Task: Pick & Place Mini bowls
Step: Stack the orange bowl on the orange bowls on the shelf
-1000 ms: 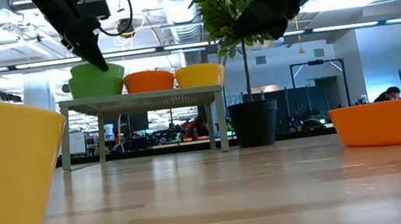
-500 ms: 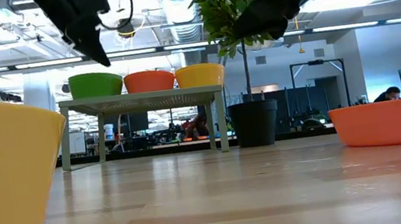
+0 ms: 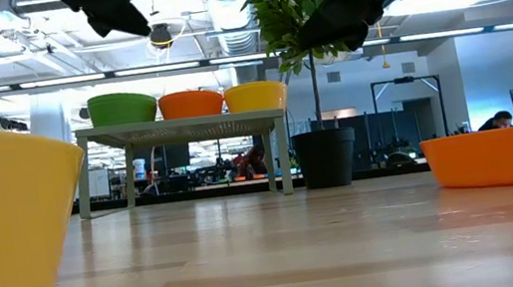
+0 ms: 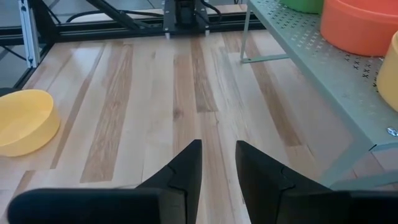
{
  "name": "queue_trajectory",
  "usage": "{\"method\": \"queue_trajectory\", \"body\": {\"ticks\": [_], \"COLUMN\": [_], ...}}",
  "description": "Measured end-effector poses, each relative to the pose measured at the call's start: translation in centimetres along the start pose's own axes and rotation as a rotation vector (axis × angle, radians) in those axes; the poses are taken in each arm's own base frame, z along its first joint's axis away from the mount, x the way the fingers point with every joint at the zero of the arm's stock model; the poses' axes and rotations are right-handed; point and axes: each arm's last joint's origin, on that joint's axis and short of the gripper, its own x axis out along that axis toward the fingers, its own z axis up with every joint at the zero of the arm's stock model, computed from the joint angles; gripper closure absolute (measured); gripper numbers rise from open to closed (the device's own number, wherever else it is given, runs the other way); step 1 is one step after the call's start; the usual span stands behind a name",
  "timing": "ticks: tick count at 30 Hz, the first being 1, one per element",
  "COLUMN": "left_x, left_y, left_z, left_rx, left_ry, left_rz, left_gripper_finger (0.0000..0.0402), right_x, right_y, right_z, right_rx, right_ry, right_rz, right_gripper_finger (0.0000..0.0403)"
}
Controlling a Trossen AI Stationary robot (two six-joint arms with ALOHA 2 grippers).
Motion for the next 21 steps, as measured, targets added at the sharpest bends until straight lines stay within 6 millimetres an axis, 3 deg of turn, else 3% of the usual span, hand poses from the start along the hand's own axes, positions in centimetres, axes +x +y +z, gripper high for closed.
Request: {"method": "queue_trajectory", "body": {"ticks": [9,14,21], "left_x": [3.1,4.1,4.2], "left_y": [-4.2,-4.8,-4.8], "left_z": [-3.7,-5.6,-5.8], "left_rx": [0.045,0.043,0.043], "left_ry": [-0.194,-0.24,-0.241], "left_rz": [-0.156,-0.183,-0.183], "left_gripper_finger": [0.0295,0.0295,0.0295], "right_x": [0.0,-0.1,-0.7], "right_y": [0.0,0.6,3.0], "right_z": [0.0,-0.4,-2.3], "right_rx": [0.0,0.08,0.199], "right_ry": [0.003,0.04,0.213], "right_rz": [0.0,0.014,0.063], "right_gripper_finger": [0.031,0.031,0.031]}}
